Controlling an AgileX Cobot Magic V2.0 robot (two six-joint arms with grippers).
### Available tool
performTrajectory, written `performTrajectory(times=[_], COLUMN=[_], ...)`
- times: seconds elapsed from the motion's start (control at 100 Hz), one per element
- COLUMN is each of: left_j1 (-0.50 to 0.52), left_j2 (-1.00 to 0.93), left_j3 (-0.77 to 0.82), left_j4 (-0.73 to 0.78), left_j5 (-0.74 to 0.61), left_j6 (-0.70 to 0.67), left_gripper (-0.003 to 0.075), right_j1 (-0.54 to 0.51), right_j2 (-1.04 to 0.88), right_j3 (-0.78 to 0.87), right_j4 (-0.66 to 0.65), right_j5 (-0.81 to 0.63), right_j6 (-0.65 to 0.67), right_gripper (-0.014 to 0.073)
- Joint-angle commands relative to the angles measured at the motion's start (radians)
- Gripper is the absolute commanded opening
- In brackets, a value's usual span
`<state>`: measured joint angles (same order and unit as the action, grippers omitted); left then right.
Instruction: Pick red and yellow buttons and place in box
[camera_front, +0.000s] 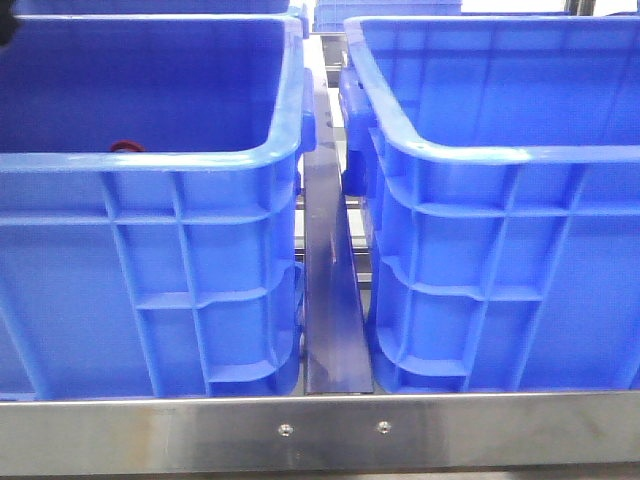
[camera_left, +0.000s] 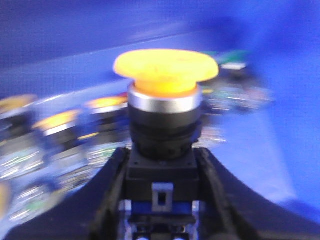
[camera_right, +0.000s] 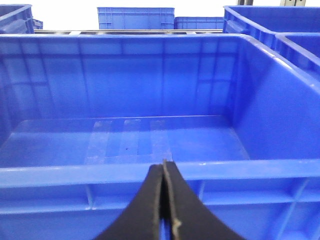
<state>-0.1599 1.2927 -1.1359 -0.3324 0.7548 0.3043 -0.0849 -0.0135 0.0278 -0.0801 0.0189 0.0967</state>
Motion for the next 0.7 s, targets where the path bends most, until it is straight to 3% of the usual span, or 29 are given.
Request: performTrajectory(times=[0.0,0.44,0.69], left_j1=[-0.07,-0.453,-0.54], left_j2=[-0.037,-0.037,-0.032], left_j3=[-0.024,-0.024,-0.024], left_j4=[-0.035,-0.045,-0.045], left_j5=[-0.048,-0.089,-0.087], left_j6=[0.011,0.011,0.011], left_gripper=[-0.002,-0.002,-0.002], right_j1=[-0.003,-0.003,-0.003], right_j2=[-0.017,-0.017,-0.017], right_j3=[0.005,0.005,0.005], right_j4=[0.003,0.003,0.003], right_j5=[-0.076,-0.076,-0.097], right_j6=[-0.005,-0.005,-0.004], right_gripper=[-0.0102,-0.0102,-0.0102])
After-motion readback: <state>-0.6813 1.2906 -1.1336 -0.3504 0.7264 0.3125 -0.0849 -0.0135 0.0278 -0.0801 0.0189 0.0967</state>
